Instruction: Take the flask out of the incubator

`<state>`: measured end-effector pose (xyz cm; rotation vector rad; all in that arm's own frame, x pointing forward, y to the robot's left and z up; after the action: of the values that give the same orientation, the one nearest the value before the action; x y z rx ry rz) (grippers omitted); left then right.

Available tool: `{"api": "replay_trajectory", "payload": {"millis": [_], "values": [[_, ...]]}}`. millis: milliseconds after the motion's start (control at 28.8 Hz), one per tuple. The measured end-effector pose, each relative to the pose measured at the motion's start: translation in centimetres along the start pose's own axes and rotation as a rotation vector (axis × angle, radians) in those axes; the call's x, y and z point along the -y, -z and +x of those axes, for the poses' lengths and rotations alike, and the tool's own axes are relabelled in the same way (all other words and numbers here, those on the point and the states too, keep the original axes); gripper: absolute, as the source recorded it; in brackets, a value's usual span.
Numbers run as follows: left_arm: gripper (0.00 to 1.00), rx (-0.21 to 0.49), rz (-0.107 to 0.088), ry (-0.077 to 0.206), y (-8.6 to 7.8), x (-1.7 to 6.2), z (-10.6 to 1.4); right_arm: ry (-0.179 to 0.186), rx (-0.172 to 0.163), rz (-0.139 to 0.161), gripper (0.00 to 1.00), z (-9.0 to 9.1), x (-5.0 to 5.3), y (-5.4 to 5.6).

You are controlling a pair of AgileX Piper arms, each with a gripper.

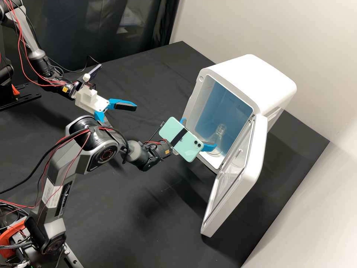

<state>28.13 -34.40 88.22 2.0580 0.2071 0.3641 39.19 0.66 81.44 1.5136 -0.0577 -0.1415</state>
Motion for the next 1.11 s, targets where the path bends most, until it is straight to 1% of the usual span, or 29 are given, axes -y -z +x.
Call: {"api": "replay_trajectory", "payload": {"millis": [70,209,243,278,313,348,417,591,626,661,730,800,869,904,974,1008,1043,1113], "values": [[1.00,0.000,0.000,0.000,0.0,0.00,0.0,-0.008,-0.008,0.000,1.00,0.2,-0.2,0.2],[1.00,0.000,0.000,0.000,0.0,0.00,0.0,-0.025,-0.012,0.000,1.00,1.4,-0.5,0.1],[1.00,0.000,0.000,0.000,0.0,0.00,0.0,-0.028,-0.006,0.002,1.00,1.7,-0.5,-0.2],[1.00,0.000,0.000,0.000,0.0,0.00,0.0,-0.038,-0.007,-0.002,1.00,2.1,-0.7,-0.2],[1.00,0.000,0.000,0.000,0.0,0.00,0.0,-0.039,-0.003,-0.002,1.00,2.4,-0.7,-0.3],[1.00,0.000,0.000,0.000,0.0,0.00,0.0,-0.043,0.003,-0.008,1.00,2.6,-0.8,-0.5],[1.00,0.000,0.000,0.000,0.0,0.00,0.0,-0.040,0.014,-0.015,1.00,2.9,-0.9,-0.8],[1.00,0.010,0.001,0.003,-0.3,0.08,0.0,-0.047,0.027,-0.005,1.00,3.6,-1.0,-1.1],[1.00,0.010,0.001,0.003,-0.3,0.08,0.0,-0.051,0.030,-0.005,1.00,3.7,-1.0,-1.2],[1.00,0.010,0.001,0.003,-0.3,0.08,0.0,-0.052,0.032,-0.011,1.00,3.7,-1.0,-1.3],[1.00,0.010,0.001,0.003,-0.3,0.08,0.0,-0.051,0.034,-0.019,1.00,3.9,-1.0,-1.3],[1.00,0.010,0.001,0.003,-0.3,0.08,0.0,-0.051,0.033,-0.020,1.00,4.1,-1.1,-1.2],[1.00,0.010,0.001,0.003,-0.3,0.08,0.0,-0.057,0.034,-0.032,1.00,4.6,-1.2,-1.2],[1.00,0.010,0.001,0.003,-0.3,0.08,0.0,-0.064,0.035,-0.032,1.00,4.7,-1.3,-1.1],[1.00,0.010,0.001,0.003,-0.3,0.08,0.0,-0.060,0.047,-0.025,1.00,5.0,-1.3,-1.1],[1.00,0.010,0.001,0.003,-0.3,0.08,0.0,-0.066,0.047,-0.024,1.00,5.2,-1.4,-1.0],[1.00,0.010,0.001,0.003,-0.3,0.08,0.0,-0.069,0.054,-0.015,1.00,5.5,-1.3,-0.9],[1.00,0.010,0.001,0.003,-0.3,0.08,0.0,-0.063,0.051,-0.022,1.00,5.9,-1.1,-0.6]]}}
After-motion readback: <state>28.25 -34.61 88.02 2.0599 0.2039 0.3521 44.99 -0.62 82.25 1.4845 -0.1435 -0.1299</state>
